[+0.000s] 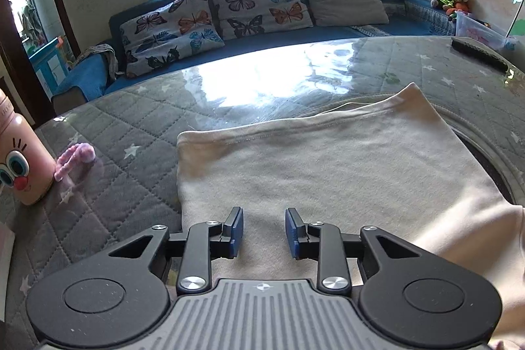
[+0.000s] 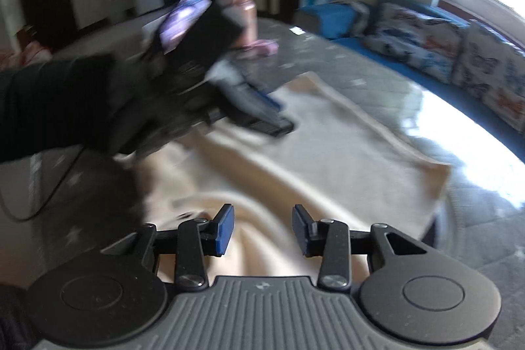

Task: Fold clothes

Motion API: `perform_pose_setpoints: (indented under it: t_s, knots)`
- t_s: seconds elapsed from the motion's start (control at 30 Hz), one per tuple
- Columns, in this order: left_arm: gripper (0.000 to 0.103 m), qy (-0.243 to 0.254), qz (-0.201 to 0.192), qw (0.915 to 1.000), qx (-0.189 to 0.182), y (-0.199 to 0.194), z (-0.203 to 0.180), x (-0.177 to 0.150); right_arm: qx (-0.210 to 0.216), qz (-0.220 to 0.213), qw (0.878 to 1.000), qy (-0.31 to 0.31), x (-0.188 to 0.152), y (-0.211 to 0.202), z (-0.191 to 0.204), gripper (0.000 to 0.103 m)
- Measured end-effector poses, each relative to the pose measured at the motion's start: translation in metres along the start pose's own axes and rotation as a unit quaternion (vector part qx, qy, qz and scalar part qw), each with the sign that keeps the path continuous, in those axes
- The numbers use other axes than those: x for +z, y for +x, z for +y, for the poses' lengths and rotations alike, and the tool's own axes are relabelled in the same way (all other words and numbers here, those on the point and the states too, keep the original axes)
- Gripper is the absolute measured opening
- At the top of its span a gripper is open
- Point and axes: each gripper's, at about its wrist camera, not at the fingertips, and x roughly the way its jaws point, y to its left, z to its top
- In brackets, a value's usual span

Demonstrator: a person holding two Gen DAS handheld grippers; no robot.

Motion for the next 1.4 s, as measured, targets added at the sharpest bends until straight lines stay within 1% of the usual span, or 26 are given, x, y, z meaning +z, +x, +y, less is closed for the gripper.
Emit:
perform_pose_setpoints:
  t_s: [0.1, 0.17, 0.27, 0.33, 0.4, 0.47, 0.53, 0.63, 0.87, 0.97, 1.07, 1.23, 1.27, 1.33, 1.4]
  knots:
    - [0.036, -0.001, -0.002, 1.0, -0.003, 0.001, 0.0, -0.001, 0.004, 0.006, 1.0, -0.027, -0.003, 0.012, 0.012, 0.039]
    - [0.039, 0.001, -0.003, 1.0, -0.004, 0.001, -0.001, -0.001, -0.001, 0.015, 0.999, -0.041, -0.005, 0.023, 0.019, 0.038]
    - [0.044, 0.006, -0.004, 1.0, -0.005, 0.002, -0.002, -0.001, -0.011, 0.016, 0.998, -0.058, -0.011, 0.032, 0.026, 0.036]
    - [0.049, 0.009, -0.005, 0.9999, -0.006, 0.003, -0.003, -0.001, -0.011, 0.011, 0.998, -0.06, -0.012, 0.034, 0.028, 0.027]
    - [0.051, 0.009, -0.006, 0.9999, -0.005, 0.004, -0.004, -0.001, -0.006, 0.008, 0.998, -0.058, -0.012, 0.035, 0.03, 0.014]
    - [0.052, 0.01, -0.006, 0.9999, -0.004, 0.004, -0.004, -0.001, -0.005, 0.005, 0.998, -0.061, -0.013, 0.034, 0.031, 0.006]
    - [0.055, 0.01, -0.006, 0.9999, -0.003, 0.004, -0.004, -0.001, -0.004, 0.002, 0.998, -0.064, -0.014, 0.031, 0.033, 0.003]
    - [0.057, 0.009, -0.006, 0.9999, -0.001, 0.005, -0.003, -0.001, -0.001, -0.001, 0.997, -0.071, -0.018, 0.024, 0.037, 0.002]
    - [0.059, 0.01, -0.008, 0.9999, 0.001, 0.007, -0.003, -0.001, 0.017, 0.003, 0.994, -0.107, -0.032, 0.004, 0.059, 0.002]
    - [0.06, 0.01, -0.008, 0.9999, 0.003, 0.007, -0.003, -0.001, 0.018, 0.007, 0.993, -0.117, -0.037, 0.007, 0.064, 0.002]
    - [0.062, 0.011, -0.009, 0.9999, 0.005, 0.007, -0.003, -0.001, 0.024, 0.013, 0.993, -0.112, -0.041, 0.014, 0.066, 0.002]
    - [0.069, 0.009, -0.01, 0.9999, 0.01, 0.008, -0.001, -0.002, 0.027, 0.019, 0.992, -0.119, -0.045, 0.015, 0.07, 0.002]
    - [0.07, 0.009, -0.009, 0.9999, 0.011, 0.008, 0.0, -0.002, 0.029, 0.02, 0.993, -0.113, -0.045, 0.014, 0.069, 0.002]
    - [0.077, 0.009, -0.009, 0.9998, 0.013, 0.007, 0.0, -0.001, 0.039, 0.022, 0.995, -0.088, -0.043, 0.011, 0.063, 0.004]
    - [0.082, 0.014, -0.016, 0.9997, 0.013, 0.001, -0.002, -0.002, 0.04, 0.021, 0.997, -0.067, -0.043, 0.005, 0.057, 0.008]
